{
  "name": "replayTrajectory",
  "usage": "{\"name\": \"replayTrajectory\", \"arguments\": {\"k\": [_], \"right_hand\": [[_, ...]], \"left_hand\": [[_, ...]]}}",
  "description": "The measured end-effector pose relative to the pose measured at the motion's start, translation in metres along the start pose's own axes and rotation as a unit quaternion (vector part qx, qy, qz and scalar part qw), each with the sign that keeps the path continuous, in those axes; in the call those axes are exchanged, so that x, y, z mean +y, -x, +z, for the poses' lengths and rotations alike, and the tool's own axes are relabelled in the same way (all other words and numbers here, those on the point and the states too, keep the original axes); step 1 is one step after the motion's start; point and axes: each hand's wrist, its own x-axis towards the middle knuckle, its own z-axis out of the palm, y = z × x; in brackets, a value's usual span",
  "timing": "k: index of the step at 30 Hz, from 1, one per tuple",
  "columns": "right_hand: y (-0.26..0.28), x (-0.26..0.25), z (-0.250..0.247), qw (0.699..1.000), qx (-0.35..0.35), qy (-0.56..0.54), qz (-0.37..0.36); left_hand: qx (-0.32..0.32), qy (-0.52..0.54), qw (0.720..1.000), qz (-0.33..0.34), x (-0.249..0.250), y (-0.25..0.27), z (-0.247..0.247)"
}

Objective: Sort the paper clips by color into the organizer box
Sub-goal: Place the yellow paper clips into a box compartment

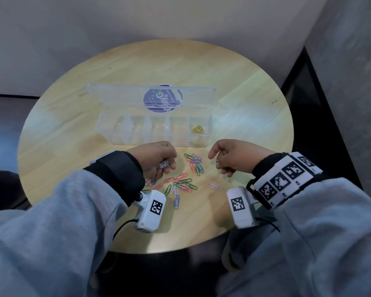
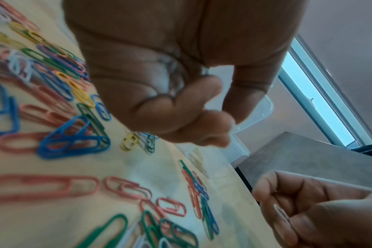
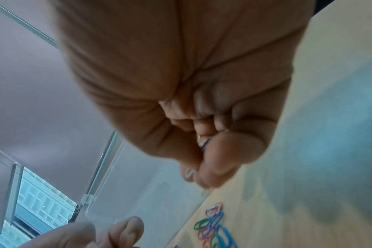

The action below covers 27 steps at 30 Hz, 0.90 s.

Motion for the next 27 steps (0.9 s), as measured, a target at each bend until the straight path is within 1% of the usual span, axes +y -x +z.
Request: {"name": "replayTrajectory", "arguments": {"k": [3,5,6,7,9,10,11,14,20,22,27], "right_hand": [[0.002,-0.003,0.001,0.999,-0.016,0.033,0.034],[0.005,-0.006,0.001,0.997,-0.019,0.065,0.047],[0.007,-0.006,0.001,0.995,-0.013,0.085,0.045],[0.009,-0.007,0.001,0.993,-0.008,0.106,0.040],[0.011,-0.006,0.003,0.989,-0.006,0.148,0.028],[0.013,-0.005,0.004,0.985,-0.009,0.173,0.026],[0.014,-0.005,0.005,0.979,-0.011,0.200,0.029],[0.014,-0.005,0.009,0.961,-0.006,0.272,0.041],[0.006,-0.003,0.021,0.935,-0.017,0.344,0.081],[0.001,0.001,0.026,0.931,-0.014,0.354,0.086],[-0.002,0.000,0.033,0.924,0.016,0.375,0.078]], "left_hand": [[0.008,-0.047,0.999,-0.006,0.000,0.001,-0.002],[0.011,-0.141,0.990,0.001,0.000,0.002,-0.002],[0.018,-0.213,0.977,0.007,-0.001,0.002,-0.002],[0.027,-0.290,0.957,0.011,-0.003,0.003,-0.001],[0.044,-0.417,0.908,0.015,-0.006,0.007,0.004],[0.047,-0.458,0.888,0.014,-0.008,0.009,0.006],[0.048,-0.484,0.874,0.012,-0.010,0.009,0.009],[0.055,-0.523,0.851,0.009,-0.015,0.010,0.015],[0.052,-0.564,0.824,0.002,-0.016,0.006,0.022],[0.055,-0.562,0.825,-0.001,-0.017,0.004,0.022],[0.061,-0.537,0.841,0.001,-0.017,0.000,0.021]]}}
